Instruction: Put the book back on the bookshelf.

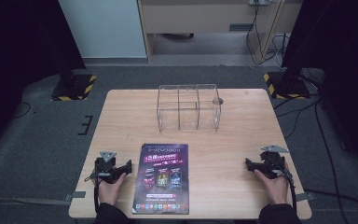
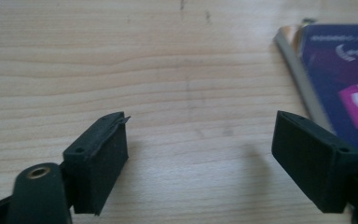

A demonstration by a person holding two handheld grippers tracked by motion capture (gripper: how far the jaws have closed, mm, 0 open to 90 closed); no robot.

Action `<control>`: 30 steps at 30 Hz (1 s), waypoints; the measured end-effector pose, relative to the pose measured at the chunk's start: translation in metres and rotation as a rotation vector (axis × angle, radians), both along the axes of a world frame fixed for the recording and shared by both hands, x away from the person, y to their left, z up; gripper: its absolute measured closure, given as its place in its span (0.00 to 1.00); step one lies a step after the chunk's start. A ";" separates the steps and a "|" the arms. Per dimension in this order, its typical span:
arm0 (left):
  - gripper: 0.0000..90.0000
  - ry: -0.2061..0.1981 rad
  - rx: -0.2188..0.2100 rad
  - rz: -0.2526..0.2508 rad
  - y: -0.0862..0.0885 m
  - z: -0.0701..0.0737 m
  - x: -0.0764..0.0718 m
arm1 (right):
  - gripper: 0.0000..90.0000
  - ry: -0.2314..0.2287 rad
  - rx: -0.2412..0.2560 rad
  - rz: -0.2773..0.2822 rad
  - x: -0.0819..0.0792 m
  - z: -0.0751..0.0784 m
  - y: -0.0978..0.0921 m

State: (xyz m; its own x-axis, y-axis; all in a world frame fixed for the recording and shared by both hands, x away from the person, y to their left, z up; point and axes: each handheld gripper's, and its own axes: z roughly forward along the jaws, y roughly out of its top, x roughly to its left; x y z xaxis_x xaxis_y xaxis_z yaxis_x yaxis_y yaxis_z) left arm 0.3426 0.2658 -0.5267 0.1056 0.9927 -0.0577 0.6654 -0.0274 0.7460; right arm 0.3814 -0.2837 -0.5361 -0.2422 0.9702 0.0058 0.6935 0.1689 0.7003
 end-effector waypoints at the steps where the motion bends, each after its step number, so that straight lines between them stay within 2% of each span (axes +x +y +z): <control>1: 0.23 -0.014 -0.007 -0.013 -0.002 0.002 -0.002 | 0.14 -0.005 -0.008 -0.001 -0.002 0.002 0.001; 5: 0.31 -0.051 -0.041 -0.076 -0.011 0.010 -0.009 | 0.12 -0.031 0.008 0.010 -0.010 0.010 0.007; 9: 0.35 -0.053 -0.057 -0.105 -0.018 0.012 -0.012 | 0.12 -0.054 0.016 0.011 -0.017 0.016 0.014; 13: 0.36 -0.043 -0.099 -0.138 -0.026 0.013 -0.014 | 0.11 -0.096 0.037 0.037 -0.026 0.027 0.024; 18: 0.38 -0.029 -0.104 -0.151 -0.030 0.011 -0.014 | 0.10 -0.131 0.077 0.067 -0.031 0.036 0.038; 25: 0.40 -0.015 -0.117 -0.157 -0.035 0.008 -0.014 | 0.11 -0.135 0.086 0.108 -0.035 0.042 0.054; 30: 0.42 0.005 -0.126 -0.166 -0.040 0.005 -0.013 | 0.12 -0.145 0.116 0.151 -0.035 0.043 0.073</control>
State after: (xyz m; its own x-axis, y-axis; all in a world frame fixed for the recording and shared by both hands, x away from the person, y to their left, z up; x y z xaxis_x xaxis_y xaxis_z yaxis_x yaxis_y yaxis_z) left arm 0.3294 0.2260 -0.5219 0.2666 0.9466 -0.1811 0.6633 -0.0439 0.7471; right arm 0.3460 -0.2109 -0.4926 -0.3905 0.9179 0.0699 0.5574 0.1753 0.8115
